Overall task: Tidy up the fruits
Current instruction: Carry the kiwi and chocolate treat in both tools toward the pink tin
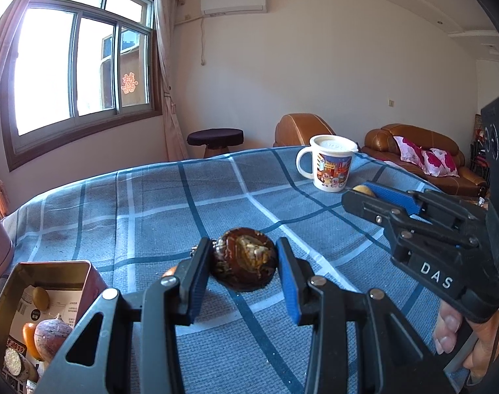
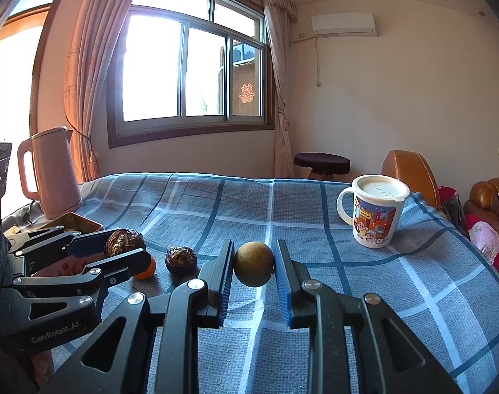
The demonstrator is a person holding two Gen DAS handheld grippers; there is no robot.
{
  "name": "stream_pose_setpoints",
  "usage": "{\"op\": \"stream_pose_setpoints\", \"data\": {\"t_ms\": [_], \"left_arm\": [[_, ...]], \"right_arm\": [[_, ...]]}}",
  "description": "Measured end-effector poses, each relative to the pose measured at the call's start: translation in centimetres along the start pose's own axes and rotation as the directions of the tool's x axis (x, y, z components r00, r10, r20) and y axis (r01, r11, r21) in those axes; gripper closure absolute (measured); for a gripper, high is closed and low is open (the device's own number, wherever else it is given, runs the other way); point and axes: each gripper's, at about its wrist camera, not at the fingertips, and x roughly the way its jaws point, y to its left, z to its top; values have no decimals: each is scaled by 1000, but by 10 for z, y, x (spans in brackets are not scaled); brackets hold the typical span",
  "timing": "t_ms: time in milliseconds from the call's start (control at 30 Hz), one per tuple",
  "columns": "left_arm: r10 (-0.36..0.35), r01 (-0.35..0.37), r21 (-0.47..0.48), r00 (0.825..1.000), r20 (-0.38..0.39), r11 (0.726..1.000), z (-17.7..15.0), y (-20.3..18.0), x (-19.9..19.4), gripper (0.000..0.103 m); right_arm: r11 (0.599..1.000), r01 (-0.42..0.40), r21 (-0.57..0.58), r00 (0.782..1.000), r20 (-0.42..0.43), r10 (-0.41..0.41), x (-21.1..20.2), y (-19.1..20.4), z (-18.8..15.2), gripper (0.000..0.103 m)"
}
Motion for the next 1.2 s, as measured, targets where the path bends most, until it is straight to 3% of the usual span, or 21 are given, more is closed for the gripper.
{"op": "stream_pose_setpoints", "data": {"t_ms": [600, 1200], "left_arm": [[33, -34, 13, 996, 85, 999, -3, -2, -21, 62], [49, -47, -24, 995, 91, 999, -5, 8, -29, 62]], "right_arm": [[1000, -5, 7, 998, 64, 5, -14, 0, -1, 77], [1000, -20, -2, 997, 71, 20, -15, 2, -2, 77]]}}
